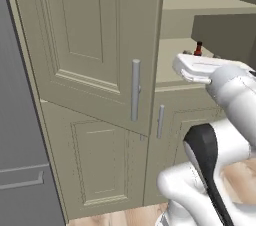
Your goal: Move the syrup bottle and condiment bottle from the cabinet to the dining counter.
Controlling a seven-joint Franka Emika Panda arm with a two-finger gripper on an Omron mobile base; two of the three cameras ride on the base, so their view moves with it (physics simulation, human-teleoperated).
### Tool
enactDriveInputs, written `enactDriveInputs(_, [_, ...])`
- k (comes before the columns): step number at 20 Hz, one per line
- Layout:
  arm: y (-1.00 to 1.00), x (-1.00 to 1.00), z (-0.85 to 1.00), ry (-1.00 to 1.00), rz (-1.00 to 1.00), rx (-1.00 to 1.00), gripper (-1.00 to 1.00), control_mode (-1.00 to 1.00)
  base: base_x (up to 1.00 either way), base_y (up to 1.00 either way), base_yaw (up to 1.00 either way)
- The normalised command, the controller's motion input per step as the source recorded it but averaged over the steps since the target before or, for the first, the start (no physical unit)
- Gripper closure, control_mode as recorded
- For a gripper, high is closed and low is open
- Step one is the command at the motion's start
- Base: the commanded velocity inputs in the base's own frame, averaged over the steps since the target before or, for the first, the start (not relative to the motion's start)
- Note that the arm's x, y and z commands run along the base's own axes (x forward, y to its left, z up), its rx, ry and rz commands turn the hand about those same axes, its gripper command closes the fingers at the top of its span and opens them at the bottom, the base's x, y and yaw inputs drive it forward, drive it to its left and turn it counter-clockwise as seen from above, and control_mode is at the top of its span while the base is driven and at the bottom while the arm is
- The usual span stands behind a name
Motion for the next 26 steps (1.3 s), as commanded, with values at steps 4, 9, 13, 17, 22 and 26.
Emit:
enactDriveInputs(4, [-0.68,0.78,-0.06,0.21,0.0,0.2,-1.0,-1.0,0.0,0.0,0.0])
enactDriveInputs(9, [-0.29,1.0,-0.24,0.31,0.02,0.12,-1.0,-1.0,0.0,0.0,0.0])
enactDriveInputs(13, [0.0,0.99,-0.39,0.34,0.11,0.03,-1.0,-1.0,0.0,0.0,0.0])
enactDriveInputs(17, [0.06,0.95,-0.42,0.35,0.25,0.0,-1.0,-1.0,0.0,0.0,0.0])
enactDriveInputs(22, [0.34,0.75,-0.41,0.35,0.4,0.01,-1.0,-1.0,0.0,0.0,0.0])
enactDriveInputs(26, [0.68,0.3,-0.34,0.31,0.47,0.04,-1.0,-1.0,0.0,0.0,0.0])
